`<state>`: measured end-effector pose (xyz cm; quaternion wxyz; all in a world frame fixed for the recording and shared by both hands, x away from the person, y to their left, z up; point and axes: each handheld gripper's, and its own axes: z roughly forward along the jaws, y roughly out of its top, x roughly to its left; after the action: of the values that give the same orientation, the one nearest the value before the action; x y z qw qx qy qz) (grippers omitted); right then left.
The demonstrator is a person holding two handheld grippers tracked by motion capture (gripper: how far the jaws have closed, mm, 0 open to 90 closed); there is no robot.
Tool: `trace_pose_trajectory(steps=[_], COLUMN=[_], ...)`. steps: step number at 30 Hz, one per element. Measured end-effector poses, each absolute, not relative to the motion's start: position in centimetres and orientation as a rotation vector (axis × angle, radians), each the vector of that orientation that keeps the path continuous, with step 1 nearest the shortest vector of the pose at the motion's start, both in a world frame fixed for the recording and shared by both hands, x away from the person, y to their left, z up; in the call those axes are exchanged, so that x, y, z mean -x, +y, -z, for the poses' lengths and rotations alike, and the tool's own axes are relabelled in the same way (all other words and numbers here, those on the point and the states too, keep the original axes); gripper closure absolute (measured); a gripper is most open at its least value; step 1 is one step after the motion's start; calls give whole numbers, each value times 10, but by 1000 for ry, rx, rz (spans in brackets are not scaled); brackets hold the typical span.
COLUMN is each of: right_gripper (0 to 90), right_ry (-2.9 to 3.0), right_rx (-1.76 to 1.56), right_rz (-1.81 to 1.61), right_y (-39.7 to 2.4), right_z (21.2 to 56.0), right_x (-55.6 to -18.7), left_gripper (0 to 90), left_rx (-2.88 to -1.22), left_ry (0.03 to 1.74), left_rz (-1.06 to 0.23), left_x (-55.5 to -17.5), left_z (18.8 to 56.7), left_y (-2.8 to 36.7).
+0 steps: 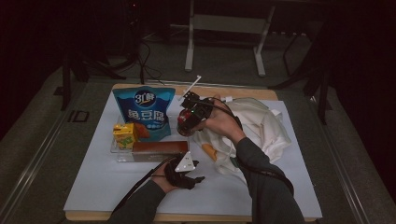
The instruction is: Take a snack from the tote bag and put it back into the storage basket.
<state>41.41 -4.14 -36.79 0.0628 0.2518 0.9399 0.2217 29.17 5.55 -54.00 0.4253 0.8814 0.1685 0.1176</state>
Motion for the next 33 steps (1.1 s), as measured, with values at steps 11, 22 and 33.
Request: trace_pose_trajectory(steps=[11,22,33], right_gripper=[254,254,254], right_ry=[2852,2861,2875], right_rx=[-736,-718,-708], right_rz=[-673,-672,-660], right_y=[-33,-24,-17], right_z=[371,375,381], right_x=[-413,-411,-409], left_gripper=[382,382,383], left_rx=[-2205,-2207,-2206], left_ry=[419,419,417], left_rz=[-295,-296,-295], left_x=[-292,-291,-291], left_z=[540,540,540], left_y=[56,55,55])
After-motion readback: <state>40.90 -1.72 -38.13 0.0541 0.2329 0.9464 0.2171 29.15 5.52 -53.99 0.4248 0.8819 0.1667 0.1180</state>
